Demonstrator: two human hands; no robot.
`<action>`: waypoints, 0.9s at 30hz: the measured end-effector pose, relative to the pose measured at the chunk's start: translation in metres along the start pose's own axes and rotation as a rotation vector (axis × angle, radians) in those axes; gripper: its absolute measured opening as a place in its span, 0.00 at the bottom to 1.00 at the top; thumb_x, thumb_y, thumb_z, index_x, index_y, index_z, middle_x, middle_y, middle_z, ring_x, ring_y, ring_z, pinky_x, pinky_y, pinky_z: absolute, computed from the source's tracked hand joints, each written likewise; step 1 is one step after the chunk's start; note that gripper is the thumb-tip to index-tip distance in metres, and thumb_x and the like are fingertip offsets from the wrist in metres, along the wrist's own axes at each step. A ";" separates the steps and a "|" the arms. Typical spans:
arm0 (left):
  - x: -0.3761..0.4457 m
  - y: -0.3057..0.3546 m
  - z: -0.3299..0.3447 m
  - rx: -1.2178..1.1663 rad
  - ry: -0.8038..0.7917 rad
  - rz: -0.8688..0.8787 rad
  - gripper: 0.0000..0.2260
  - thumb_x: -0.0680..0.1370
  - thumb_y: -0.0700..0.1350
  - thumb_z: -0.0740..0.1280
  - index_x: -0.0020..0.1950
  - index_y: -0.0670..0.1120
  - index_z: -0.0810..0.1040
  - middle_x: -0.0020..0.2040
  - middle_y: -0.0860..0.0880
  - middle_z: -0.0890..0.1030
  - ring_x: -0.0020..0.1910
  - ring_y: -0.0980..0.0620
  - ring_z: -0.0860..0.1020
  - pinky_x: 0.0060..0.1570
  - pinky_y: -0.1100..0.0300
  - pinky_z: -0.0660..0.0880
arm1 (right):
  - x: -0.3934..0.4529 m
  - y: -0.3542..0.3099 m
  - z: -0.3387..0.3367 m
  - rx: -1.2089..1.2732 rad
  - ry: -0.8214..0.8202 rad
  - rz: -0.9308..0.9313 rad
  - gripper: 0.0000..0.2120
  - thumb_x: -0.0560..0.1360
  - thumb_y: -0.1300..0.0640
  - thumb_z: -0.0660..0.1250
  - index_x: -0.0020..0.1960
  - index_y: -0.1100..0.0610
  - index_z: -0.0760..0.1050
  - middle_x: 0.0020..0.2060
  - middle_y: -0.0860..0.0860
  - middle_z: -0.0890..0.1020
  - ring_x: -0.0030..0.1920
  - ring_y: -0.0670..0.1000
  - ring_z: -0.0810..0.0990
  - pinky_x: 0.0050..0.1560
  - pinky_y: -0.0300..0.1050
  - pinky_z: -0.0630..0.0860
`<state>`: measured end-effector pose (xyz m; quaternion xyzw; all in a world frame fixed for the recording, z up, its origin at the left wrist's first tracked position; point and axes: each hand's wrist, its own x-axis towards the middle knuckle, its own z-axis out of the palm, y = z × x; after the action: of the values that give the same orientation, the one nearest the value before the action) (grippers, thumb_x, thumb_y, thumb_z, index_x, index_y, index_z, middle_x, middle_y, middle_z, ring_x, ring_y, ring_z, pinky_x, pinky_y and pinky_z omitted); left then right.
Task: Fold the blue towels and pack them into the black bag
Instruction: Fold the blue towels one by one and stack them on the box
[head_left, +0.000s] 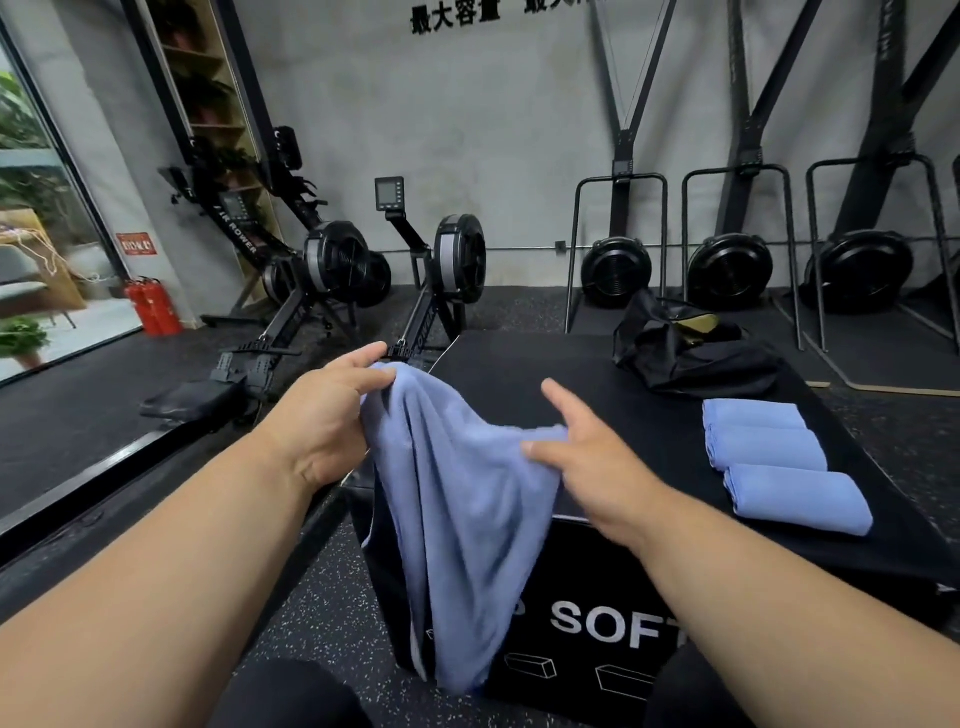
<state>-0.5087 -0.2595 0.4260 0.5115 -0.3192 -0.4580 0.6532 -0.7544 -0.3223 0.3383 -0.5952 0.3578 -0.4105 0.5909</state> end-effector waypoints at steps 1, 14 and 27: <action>0.001 0.001 -0.002 0.018 0.030 0.020 0.20 0.83 0.34 0.64 0.74 0.46 0.75 0.66 0.43 0.81 0.56 0.49 0.82 0.59 0.54 0.79 | 0.004 -0.009 -0.006 0.077 0.067 -0.037 0.44 0.67 0.54 0.76 0.80 0.40 0.65 0.71 0.55 0.77 0.66 0.54 0.82 0.70 0.60 0.77; -0.006 -0.040 -0.041 0.186 -0.071 -0.078 0.19 0.83 0.42 0.67 0.72 0.58 0.76 0.65 0.54 0.83 0.59 0.51 0.80 0.56 0.53 0.73 | -0.002 -0.024 -0.033 -0.141 0.124 -0.060 0.28 0.80 0.55 0.71 0.76 0.36 0.69 0.51 0.45 0.85 0.42 0.43 0.85 0.39 0.38 0.79; 0.003 -0.059 -0.050 0.348 -0.057 -0.031 0.12 0.77 0.36 0.73 0.59 0.48 0.85 0.59 0.42 0.84 0.47 0.50 0.82 0.42 0.59 0.79 | -0.007 -0.012 -0.055 -0.286 0.173 -0.014 0.10 0.79 0.58 0.73 0.57 0.47 0.86 0.50 0.45 0.88 0.51 0.42 0.85 0.50 0.31 0.77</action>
<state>-0.4796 -0.2474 0.3553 0.6089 -0.4039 -0.4201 0.5382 -0.8083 -0.3379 0.3476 -0.6382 0.4581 -0.4092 0.4641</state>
